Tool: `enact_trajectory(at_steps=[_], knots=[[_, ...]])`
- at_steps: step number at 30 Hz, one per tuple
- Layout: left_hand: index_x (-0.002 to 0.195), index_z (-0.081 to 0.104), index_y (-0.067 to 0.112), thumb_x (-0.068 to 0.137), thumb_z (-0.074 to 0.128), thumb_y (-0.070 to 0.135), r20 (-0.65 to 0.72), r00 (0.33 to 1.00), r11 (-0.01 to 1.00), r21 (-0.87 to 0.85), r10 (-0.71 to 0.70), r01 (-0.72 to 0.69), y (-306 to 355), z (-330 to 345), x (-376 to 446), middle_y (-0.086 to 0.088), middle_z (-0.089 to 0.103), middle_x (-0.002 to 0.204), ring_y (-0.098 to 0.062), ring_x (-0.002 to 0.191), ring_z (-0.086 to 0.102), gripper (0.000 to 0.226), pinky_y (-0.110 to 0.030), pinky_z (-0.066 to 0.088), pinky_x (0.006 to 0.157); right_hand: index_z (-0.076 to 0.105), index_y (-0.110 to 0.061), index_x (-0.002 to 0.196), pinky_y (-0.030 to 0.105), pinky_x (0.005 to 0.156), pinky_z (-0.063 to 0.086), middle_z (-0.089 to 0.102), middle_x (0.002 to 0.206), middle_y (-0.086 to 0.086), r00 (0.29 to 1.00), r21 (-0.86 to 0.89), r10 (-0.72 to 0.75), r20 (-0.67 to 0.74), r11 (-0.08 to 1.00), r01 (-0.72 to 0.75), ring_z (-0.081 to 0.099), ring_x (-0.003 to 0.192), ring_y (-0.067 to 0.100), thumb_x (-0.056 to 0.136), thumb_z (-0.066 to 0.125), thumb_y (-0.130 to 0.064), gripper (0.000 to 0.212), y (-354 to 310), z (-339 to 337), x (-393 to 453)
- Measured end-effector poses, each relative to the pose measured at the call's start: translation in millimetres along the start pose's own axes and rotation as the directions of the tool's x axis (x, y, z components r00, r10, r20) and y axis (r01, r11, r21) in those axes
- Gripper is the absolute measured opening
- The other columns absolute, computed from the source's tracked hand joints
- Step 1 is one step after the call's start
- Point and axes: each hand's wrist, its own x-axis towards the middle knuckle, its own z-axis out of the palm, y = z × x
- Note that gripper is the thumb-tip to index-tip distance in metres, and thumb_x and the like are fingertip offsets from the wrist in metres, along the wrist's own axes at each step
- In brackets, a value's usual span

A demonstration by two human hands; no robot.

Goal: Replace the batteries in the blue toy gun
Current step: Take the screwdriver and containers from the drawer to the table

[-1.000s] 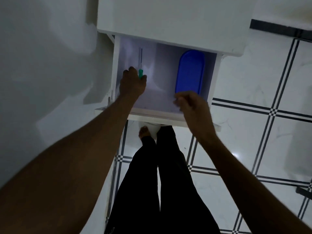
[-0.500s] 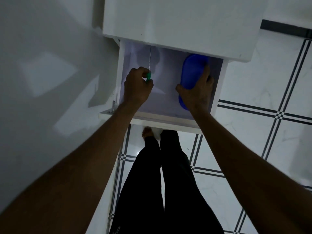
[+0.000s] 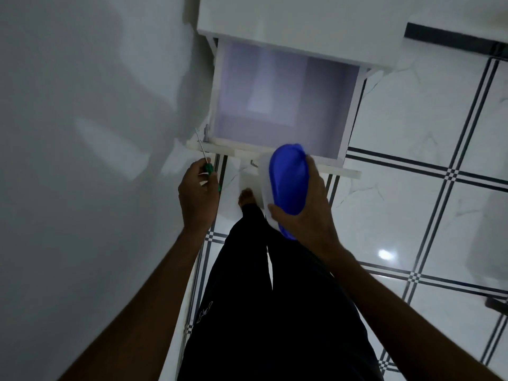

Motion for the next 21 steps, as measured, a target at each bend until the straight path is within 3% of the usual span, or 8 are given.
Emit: enact_trajectory(at_steps=[4,6,8,10,14,21], knots=[[0.121,0.061,0.008,0.091,0.06,0.011,0.022,1.0,1.0,0.023,0.007,-0.007,-6.9,0.5,-15.5,-0.007,0.067,0.113,-0.018,0.094,0.065,0.031,-0.039,0.059,0.081,0.01,-0.028,0.153,0.045,0.104,0.045,0.029,0.154,-0.003,0.969,-0.095,0.1,0.226,0.992,-0.08,0.036,0.136,0.021,0.058,0.087,-0.048,0.124,43.3,18.5,-7.2],[0.122,0.06,0.008,0.091,0.061,0.012,0.043,0.999,0.999,0.043,0.017,-0.019,-8.3,2.5,-17.7,-0.006,0.066,0.114,-0.018,0.096,0.065,0.032,-0.04,0.059,0.082,0.003,-0.03,0.153,0.047,0.103,0.045,0.029,0.154,0.0,0.949,-0.132,0.167,0.269,0.982,-0.135,0.038,0.135,0.025,0.055,0.086,-0.052,0.131,59.1,27.9,-5.0],[0.123,0.06,0.008,0.09,0.062,0.012,0.049,0.999,0.998,0.058,0.021,-0.024,-7.3,6.0,-17.5,-0.006,0.066,0.116,-0.018,0.099,0.065,0.033,-0.04,0.058,0.083,-0.019,-0.031,0.151,0.044,0.104,0.042,0.023,0.158,0.006,0.942,-0.14,0.202,0.269,0.976,-0.169,0.035,0.138,0.026,0.059,0.088,-0.044,0.142,66.1,32.6,2.5],[0.123,0.06,0.009,0.09,0.062,0.012,0.039,0.999,0.997,0.06,0.035,-0.037,-5.5,9.4,-16.0,-0.006,0.066,0.116,-0.017,0.098,0.065,0.034,-0.04,0.058,0.083,-0.031,-0.037,0.145,0.05,0.105,0.042,0.022,0.159,0.007,0.959,-0.09,0.18,0.217,0.982,-0.164,0.035,0.139,0.029,0.058,0.088,-0.043,0.147,67.9,34.7,15.1],[0.123,0.06,0.009,0.09,0.063,0.013,0.021,0.998,0.996,0.065,0.06,-0.061,0.7,16.8,-10.7,-0.006,0.066,0.115,-0.016,0.097,0.065,0.034,-0.04,0.058,0.083,-0.031,-0.018,0.146,0.049,0.105,0.043,0.029,0.154,0.007,0.963,-0.098,0.18,0.199,0.982,-0.164,0.036,0.138,0.029,0.058,0.088,-0.045,0.151,67.6,32.1,45.0],[0.125,0.059,0.007,0.09,0.064,0.015,0.044,0.992,0.988,0.086,0.122,-0.125,20.3,29.3,8.5,-0.007,0.066,0.118,-0.019,0.1,0.066,0.036,-0.04,0.058,0.084,-0.031,-0.016,0.147,0.049,0.099,0.048,0.038,0.15,0.011,0.981,-0.146,0.119,0.152,0.985,-0.096,0.046,0.13,0.031,0.061,0.091,-0.035,0.15,63.9,16.3,86.9]])
